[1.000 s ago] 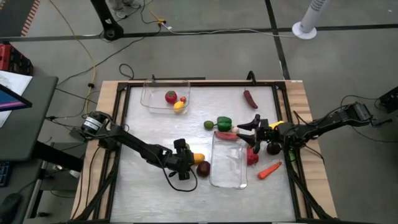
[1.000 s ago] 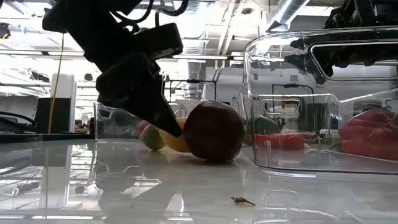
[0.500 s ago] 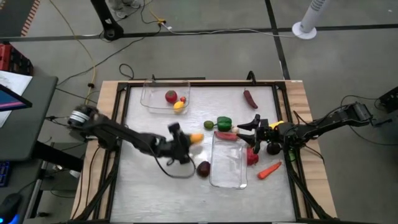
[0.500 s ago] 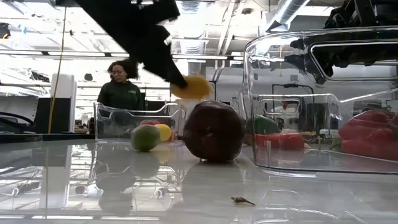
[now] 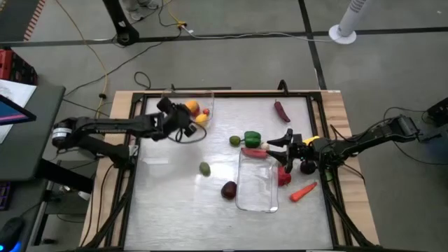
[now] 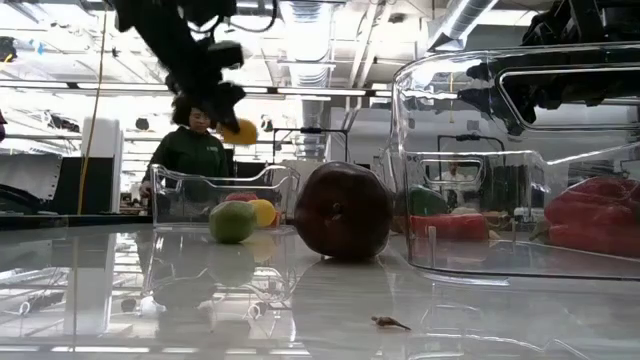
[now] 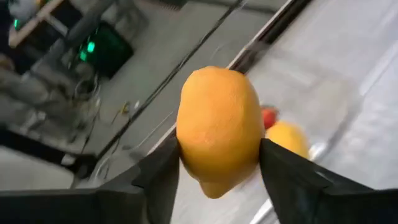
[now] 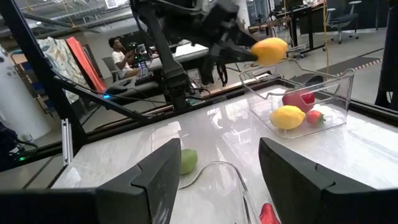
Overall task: Sort produce into baskets
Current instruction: Put the yellow lemon into the top transparent bin, then put the bottom green lime into the top transparent bin
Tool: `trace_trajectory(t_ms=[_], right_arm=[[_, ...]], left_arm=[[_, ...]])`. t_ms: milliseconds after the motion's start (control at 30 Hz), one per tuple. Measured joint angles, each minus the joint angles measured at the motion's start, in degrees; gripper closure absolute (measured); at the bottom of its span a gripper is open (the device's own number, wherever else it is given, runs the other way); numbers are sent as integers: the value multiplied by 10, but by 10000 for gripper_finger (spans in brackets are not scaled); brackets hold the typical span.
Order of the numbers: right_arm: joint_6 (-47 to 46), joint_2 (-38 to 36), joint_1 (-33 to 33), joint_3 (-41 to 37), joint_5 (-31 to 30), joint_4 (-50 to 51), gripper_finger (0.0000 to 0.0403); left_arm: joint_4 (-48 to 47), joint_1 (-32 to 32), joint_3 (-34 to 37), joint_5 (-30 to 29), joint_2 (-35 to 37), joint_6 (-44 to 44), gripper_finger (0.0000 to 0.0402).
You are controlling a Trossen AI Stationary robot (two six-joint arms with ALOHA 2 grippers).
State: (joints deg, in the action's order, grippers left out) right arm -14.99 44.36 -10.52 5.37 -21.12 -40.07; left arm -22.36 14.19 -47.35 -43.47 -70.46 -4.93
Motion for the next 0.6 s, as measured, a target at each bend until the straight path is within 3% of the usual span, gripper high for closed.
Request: trace_trajectory(t_ms=[100, 267, 467, 600], right_arm=[[0, 0, 0, 0, 0, 2, 159], [1, 0, 0, 0, 0, 5, 159], [3, 0, 0, 0, 0, 6, 159], [1, 0, 0, 0, 0, 6, 159]], left_arm=[[2, 40, 0, 43, 0, 8, 158], [8, 50, 0, 174, 1, -2, 111], [20, -27, 0, 409, -9, 13, 107], [36, -103, -1, 424, -27, 10, 114]])
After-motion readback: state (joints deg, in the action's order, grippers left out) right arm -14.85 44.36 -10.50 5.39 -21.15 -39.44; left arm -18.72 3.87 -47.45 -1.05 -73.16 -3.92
